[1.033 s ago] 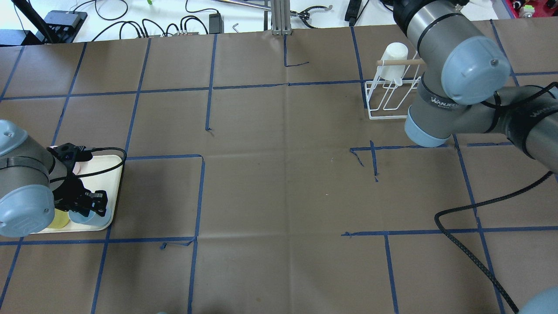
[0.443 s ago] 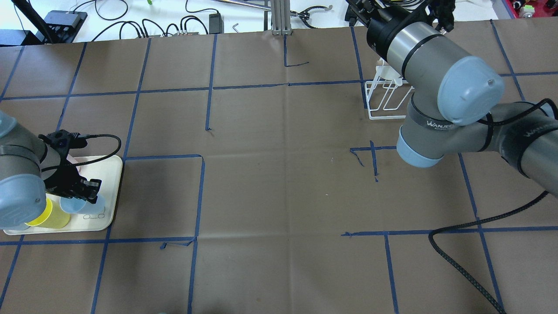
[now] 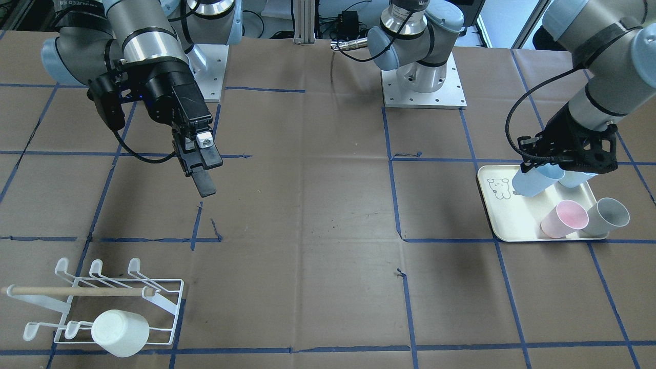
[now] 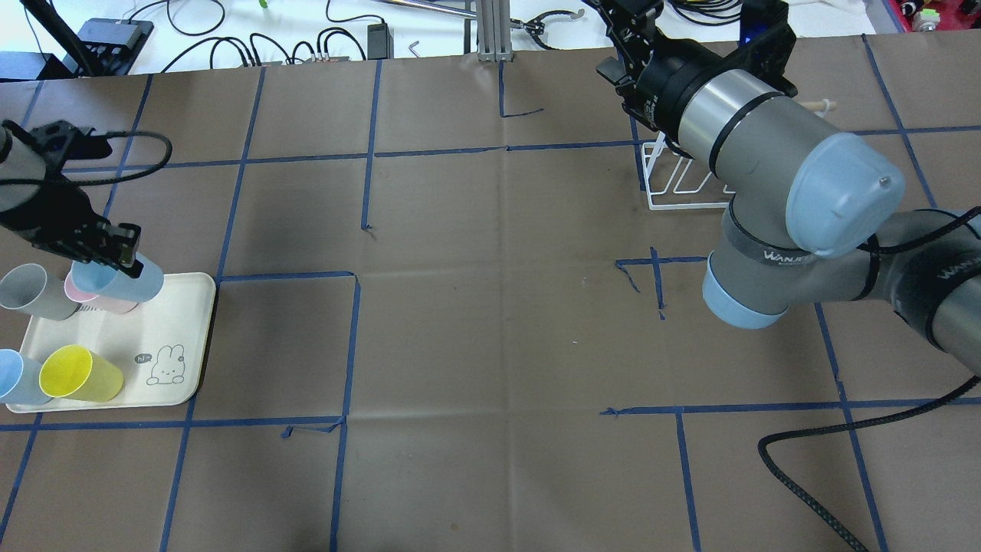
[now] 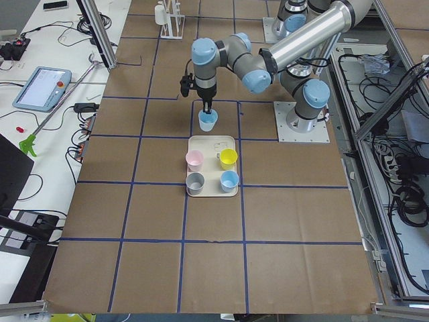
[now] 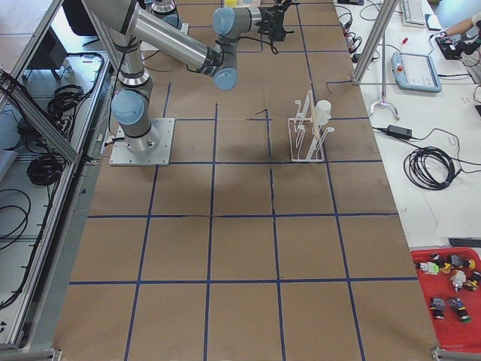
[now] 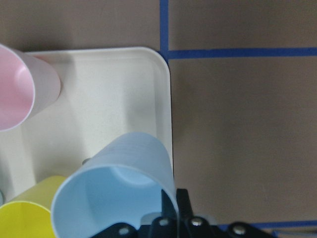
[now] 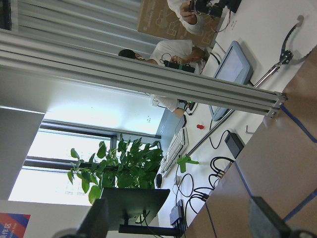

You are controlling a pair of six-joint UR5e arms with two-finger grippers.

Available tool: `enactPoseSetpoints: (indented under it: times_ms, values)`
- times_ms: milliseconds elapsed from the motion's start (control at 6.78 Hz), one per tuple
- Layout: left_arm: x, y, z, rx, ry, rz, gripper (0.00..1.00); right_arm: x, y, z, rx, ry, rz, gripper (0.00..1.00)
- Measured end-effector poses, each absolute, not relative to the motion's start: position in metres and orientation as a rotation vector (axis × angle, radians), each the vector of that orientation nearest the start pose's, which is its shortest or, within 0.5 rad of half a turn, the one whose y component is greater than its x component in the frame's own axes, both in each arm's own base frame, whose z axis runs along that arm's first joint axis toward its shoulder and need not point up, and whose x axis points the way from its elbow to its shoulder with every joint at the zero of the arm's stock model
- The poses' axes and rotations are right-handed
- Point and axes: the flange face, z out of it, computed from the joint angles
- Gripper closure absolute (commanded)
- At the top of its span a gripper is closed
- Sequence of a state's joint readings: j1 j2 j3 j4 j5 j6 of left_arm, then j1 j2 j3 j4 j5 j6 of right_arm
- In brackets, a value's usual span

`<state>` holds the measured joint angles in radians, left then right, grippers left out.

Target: Transfer IKEA cup to right arm and place on rack

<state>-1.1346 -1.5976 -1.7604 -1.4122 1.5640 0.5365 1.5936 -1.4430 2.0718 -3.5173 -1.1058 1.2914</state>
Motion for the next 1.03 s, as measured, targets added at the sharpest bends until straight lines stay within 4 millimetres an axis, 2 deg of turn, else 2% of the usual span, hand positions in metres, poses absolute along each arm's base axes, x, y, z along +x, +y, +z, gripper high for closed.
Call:
enactPoseSetpoints:
  times_ms: [148,295,590,738,1033]
  values:
    - [0.062,-0.524,0.435,0.246,3.162,0.062,1.0,0.19,-0.474,0.425,0.872,1.665,-0.81,0.0]
    - [0.038,-0.547,0.457,0.329,3.164,0.04,1.0,0.19,-0.472,0.423,0.915,1.634,-0.764,0.0]
    - [-0.015,-0.573,0.471,0.462,3.312,-0.089,1.0,0.19,-0.469,0.417,0.986,1.594,-0.693,0.0]
    - [-0.037,-0.58,0.479,0.521,3.434,-0.241,1.0,0.19,-0.468,0.415,1.007,1.582,-0.673,0.0]
    - [-0.071,-0.593,0.5,0.682,3.568,-0.702,1.0,0.191,-0.466,0.415,1.072,1.527,-0.608,0.0]
